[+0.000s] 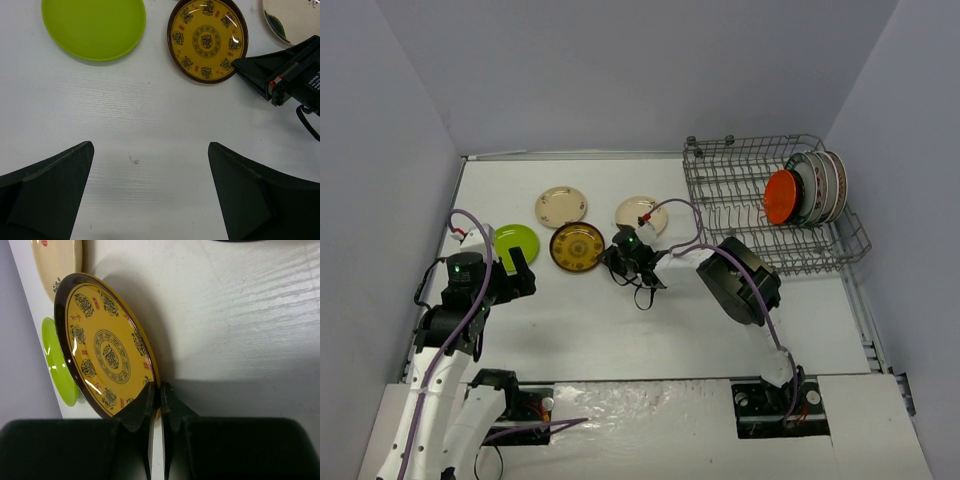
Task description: Load the plates into the dish rack
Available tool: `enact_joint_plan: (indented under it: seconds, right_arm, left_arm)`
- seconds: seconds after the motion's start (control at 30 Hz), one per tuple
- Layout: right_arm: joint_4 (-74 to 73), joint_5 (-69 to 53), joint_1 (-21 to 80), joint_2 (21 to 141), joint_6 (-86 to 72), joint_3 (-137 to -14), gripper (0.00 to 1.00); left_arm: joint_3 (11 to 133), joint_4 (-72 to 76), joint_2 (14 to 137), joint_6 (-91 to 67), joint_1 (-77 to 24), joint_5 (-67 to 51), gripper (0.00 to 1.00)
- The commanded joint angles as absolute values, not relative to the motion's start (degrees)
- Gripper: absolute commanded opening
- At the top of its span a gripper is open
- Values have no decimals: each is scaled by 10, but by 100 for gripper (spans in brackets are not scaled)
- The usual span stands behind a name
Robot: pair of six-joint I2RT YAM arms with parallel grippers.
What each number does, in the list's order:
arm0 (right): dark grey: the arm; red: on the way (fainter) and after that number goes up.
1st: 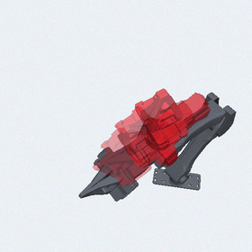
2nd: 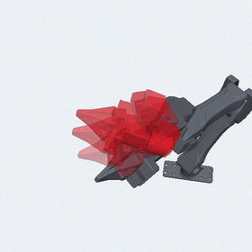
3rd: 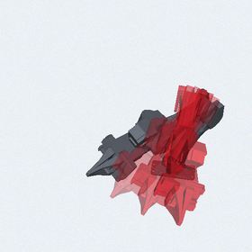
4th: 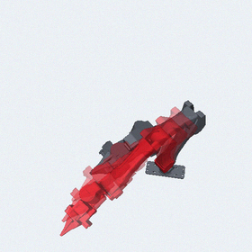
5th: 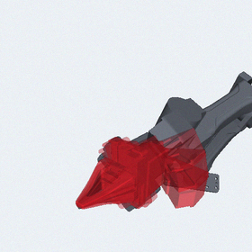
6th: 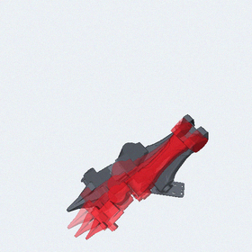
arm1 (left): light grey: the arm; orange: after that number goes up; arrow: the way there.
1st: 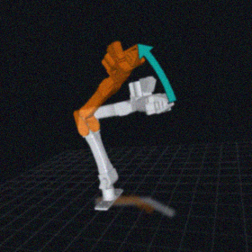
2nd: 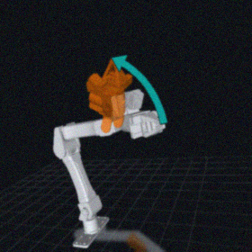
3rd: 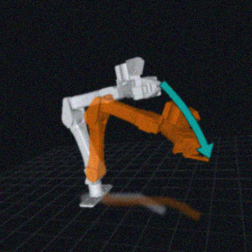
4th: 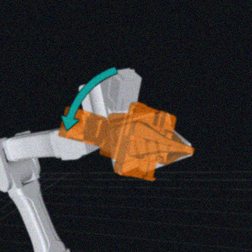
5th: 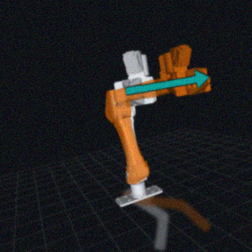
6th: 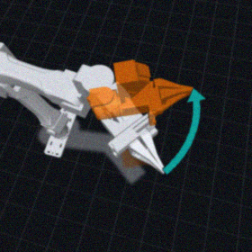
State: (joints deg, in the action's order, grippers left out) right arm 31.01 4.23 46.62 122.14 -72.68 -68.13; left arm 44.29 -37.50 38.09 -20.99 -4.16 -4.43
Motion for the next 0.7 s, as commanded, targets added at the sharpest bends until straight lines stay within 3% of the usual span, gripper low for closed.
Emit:
enact_joint_plan:
  seconds: [0.0, 0.3, 0.47, 0.67]
  right_arm:
    - [286, 84, 453, 1178, -703, -651, 0]
    - [147, 106, 421, 987, -470, -653, 0]
    - [41, 144, 339, 860, -318, -685, 0]
    - [-27, 215, 223, 800, -117, -737, 0]
  left_arm:
    - [461, -353, 383, -200, -40, -40, 97]
    - [460, -354, 382, -200, -40, -40, 97]
    - [459, -352, 381, -200, -40, -40, 97]
    - [459, -351, 381, -200, -40, -40, 97]
